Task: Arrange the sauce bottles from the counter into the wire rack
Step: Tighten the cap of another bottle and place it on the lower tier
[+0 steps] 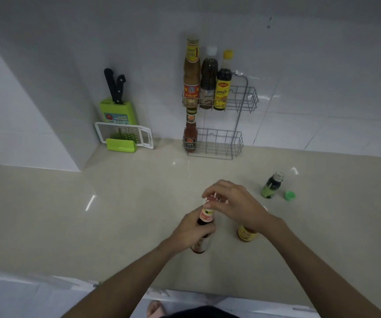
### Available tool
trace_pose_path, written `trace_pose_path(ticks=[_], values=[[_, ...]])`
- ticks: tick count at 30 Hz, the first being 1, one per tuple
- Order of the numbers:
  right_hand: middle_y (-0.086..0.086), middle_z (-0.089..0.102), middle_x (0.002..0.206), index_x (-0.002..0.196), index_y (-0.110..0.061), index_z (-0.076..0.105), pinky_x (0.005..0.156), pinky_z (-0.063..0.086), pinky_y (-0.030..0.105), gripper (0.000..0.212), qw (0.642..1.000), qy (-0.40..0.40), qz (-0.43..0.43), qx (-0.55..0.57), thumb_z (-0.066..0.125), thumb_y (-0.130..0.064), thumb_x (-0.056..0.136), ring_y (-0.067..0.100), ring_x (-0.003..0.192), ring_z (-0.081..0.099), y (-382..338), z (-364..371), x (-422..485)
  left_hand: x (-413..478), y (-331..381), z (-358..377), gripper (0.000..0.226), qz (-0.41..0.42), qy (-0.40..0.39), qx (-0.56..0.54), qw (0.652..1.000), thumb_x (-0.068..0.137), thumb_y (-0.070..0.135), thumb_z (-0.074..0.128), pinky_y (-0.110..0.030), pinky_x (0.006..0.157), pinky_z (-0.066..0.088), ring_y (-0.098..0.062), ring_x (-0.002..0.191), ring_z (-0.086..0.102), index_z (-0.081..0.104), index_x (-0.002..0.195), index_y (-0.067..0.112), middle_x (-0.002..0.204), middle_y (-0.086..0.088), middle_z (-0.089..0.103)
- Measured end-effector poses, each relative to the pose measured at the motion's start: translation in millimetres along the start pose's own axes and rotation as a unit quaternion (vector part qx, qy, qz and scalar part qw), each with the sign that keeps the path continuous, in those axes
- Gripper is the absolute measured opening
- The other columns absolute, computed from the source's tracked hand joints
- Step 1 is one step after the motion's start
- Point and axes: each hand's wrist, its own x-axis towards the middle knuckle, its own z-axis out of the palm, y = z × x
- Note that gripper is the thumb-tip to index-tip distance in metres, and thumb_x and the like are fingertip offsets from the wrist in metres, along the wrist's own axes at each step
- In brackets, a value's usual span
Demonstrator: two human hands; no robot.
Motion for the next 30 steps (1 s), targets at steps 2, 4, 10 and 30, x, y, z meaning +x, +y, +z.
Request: trace_pose_path(ticks=[2,4,10,30], values=[[-0.006,0.067,0.099,0.102,-0.019,0.071,0.081,0.05,0.018,0.018,0.997,-0.004,0.005,0.073,0.07,-0.022,0.084,0.007,0.09,0.062,-9.1,-19.0,12.7,3.0,20.2,-10.2,0.009,0.005,0.009,-0.035,0.999,0.064,0.008,0.063,-0.033,0.06,0.042,-0.018,0.058,0.051,0.055,0.064,0.012,0.062,-0.006,0.055],[-0.004,0.07,0.102,0.104,-0.017,0.072,0.083,0.053,0.021,0.02,0.994,-0.023,-0.009,0.106,0.07,-0.014,0.084,0.007,0.094,0.064,-18.5,-38.7,25.7,4.4,42.6,-21.7,0.005,0.02,-0.015,-0.064,0.998,0.058,0.001,0.058,-0.03,0.058,0.04,-0.022,0.056,0.049,0.055,0.059,0.005,0.058,-0.012,0.053],[0.001,0.071,0.108,0.111,-0.01,0.07,0.089,0.054,0.025,0.025,0.979,-0.126,-0.044,0.155,0.066,-0.004,0.087,0.01,0.103,0.065,-40.7,-82.0,52.0,1.7,81.5,-41.2,0.01,0.039,-0.13,-0.133,0.982,0.05,-0.002,0.044,-0.03,0.061,0.045,-0.025,0.048,0.052,0.052,0.052,0.004,0.047,-0.011,0.057],[0.0,0.044,0.047,0.062,-0.018,0.042,0.042,0.027,0.028,0.035,0.918,0.084,-0.222,-0.318,0.026,-0.035,0.089,0.022,0.041,0.039,-45.2,-59.8,35.9,-16.8,102.8,-37.0,0.004,0.019,-0.156,-0.045,0.987,0.05,-0.001,0.051,-0.03,0.057,0.044,-0.025,0.045,0.05,0.053,0.053,-0.002,0.048,-0.015,0.056]])
